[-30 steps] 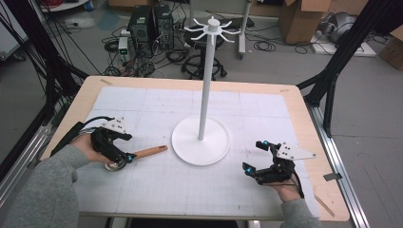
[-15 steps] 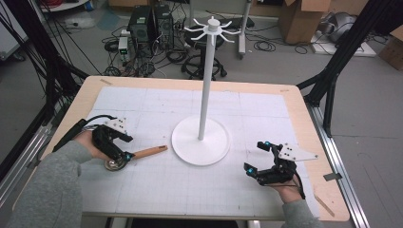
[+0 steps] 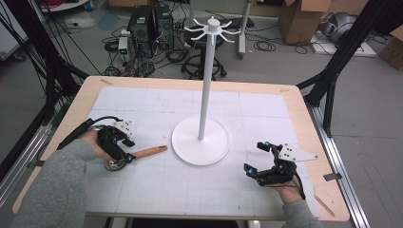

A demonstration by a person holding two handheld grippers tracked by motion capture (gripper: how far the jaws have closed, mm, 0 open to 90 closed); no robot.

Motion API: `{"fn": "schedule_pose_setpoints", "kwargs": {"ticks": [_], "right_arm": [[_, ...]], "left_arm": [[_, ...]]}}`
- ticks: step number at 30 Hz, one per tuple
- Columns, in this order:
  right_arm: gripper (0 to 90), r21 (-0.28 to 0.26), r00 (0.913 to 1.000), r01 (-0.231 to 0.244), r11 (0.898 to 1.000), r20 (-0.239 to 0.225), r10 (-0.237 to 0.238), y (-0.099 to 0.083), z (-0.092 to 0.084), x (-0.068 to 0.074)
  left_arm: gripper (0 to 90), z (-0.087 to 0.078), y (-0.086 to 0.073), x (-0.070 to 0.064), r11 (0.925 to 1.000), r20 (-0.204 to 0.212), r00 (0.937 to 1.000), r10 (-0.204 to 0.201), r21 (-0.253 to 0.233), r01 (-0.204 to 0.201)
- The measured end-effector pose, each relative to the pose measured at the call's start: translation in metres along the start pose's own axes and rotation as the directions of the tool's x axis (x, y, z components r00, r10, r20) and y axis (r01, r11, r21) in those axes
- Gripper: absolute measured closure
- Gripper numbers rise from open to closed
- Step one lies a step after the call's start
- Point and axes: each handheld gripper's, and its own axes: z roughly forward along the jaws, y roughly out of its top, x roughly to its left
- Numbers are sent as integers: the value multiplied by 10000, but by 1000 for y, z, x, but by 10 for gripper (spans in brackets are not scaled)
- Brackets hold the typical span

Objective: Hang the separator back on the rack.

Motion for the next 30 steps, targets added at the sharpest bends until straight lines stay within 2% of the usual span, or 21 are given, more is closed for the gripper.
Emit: {"fn": "schedule_pose_setpoints", "kwargs": {"ticks": [6,7,9,21,28,30], "right_arm": [[10,29,10000,-56,10000,15,56,-1,0,-1],[10,32,10000,-36,10000,19,36,-1,0,-1],[10,37,10000,48,10000,37,-48,-1,0,-1],[11,90,10000,4,10000,-4,-4,-1,0,-1],[10,100,10000,5,9999,14,-5,-1,1,-1],[10,109,10000,2,9999,19,-2,-1,1,-1]], "left_arm": [[449,4,1,-1,9998,216,9998,51,207,-55],[455,4,1,0,9992,282,9995,173,364,-183],[466,7,1,-1,9986,381,9992,92,512,-112],[561,7,1,-2,9978,346,9993,137,641,-159],[611,8,2,-5,9976,101,9999,-14,693,7],[619,8,3,-5,9968,42,10000,86,791,-89]]}}
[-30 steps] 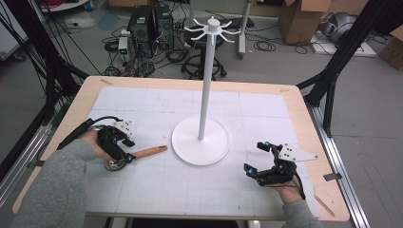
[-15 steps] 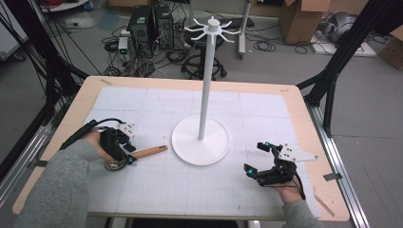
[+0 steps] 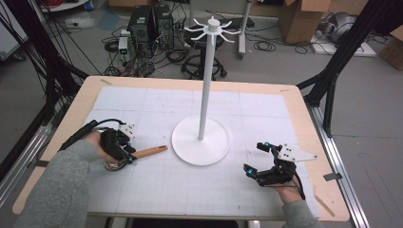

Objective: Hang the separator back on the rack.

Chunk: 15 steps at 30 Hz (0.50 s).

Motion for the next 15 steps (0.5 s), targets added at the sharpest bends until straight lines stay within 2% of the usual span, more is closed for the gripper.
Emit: {"fn": "schedule_pose_setpoints", "kwargs": {"ticks": [7,10,15], "right_arm": [[10,19,10000,-12,10000,7,12,0,0,0],[10,19,10000,-3,10000,11,3,0,0,0],[10,25,10000,-3,10000,7,3,0,0,0]], "left_arm": [[637,1,1,-4,9999,-132,9999,-105,28,105],[666,0,1,-4,9999,-116,9999,64,115,-63],[679,1,2,-5,9999,-131,9999,28,144,-26]]}}
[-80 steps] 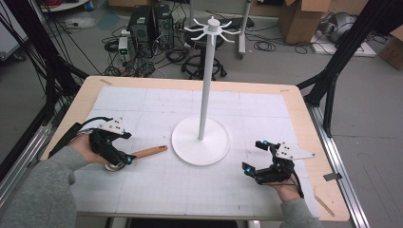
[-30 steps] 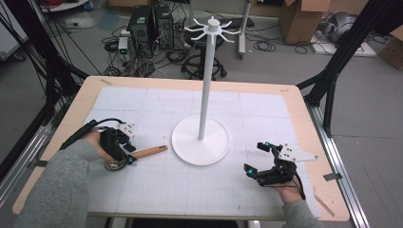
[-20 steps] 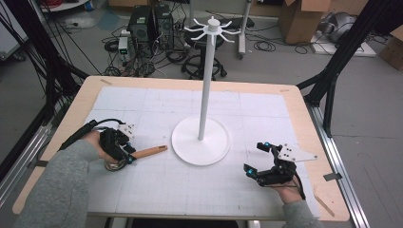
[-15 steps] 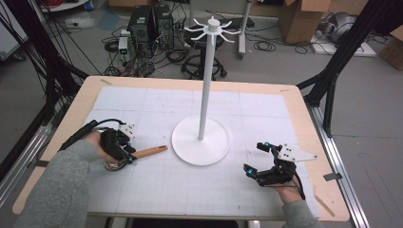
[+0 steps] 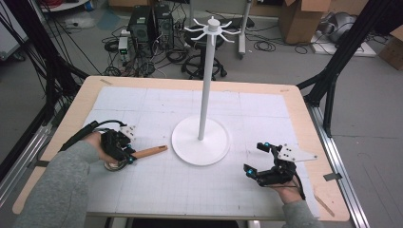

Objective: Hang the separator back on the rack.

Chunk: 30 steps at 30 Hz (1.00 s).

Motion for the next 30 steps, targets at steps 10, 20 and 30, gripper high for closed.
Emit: {"fn": "schedule_pose_setpoints", "kwargs": {"ticks": [10,20,30], "right_arm": [[10,-9,10000,-10,10000,30,10,0,0,0],[10,-9,10000,-52,10000,40,52,0,-1,0],[10,-49,10000,-30,10000,53,31,0,-1,0]], "left_arm": [[689,0,3,-3,9996,-231,9996,-190,191,194],[691,0,4,-5,9994,-361,9990,-263,195,270],[692,-7,3,-6,10000,-837,9965,-59,62,64]]}}
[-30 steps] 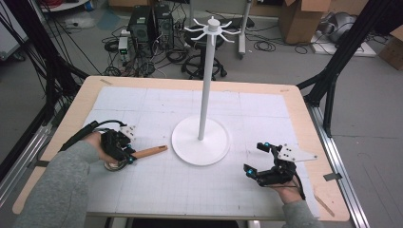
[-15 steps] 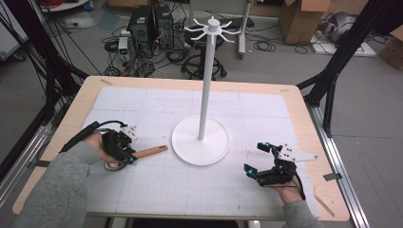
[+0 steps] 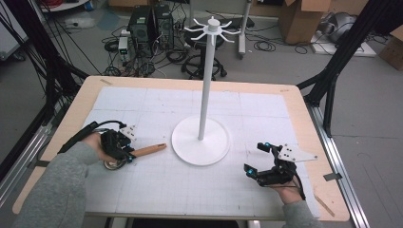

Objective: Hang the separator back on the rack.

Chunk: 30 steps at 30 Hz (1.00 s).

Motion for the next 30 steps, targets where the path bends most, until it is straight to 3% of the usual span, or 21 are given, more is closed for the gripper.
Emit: {"fn": "schedule_pose_setpoints", "kwargs": {"ticks": [11,18,22,24,30], "right_arm": [[10,-10,10000,-42,10000,3,42,0,0,0],[10,-12,10000,-26,10000,11,26,0,0,0],[10,-24,10000,-65,10000,3,65,0,-1,0],[10,-8,10000,-28,10000,9,28,0,0,0],[10,-2,10000,-47,10000,-11,47,0,0,1]], "left_arm": [[693,-10,-1,-2,9979,22,9999,-141,-631,142],[693,-18,-2,-3,9907,24,9993,-367,-1312,367],[693,-22,-4,-6,9787,75,9984,-568,-1971,571],[693,-25,-3,-6,9761,-185,9986,-493,-2128,442],[693,-37,-2,-9,9450,-132,9976,-673,-3217,595]]}}
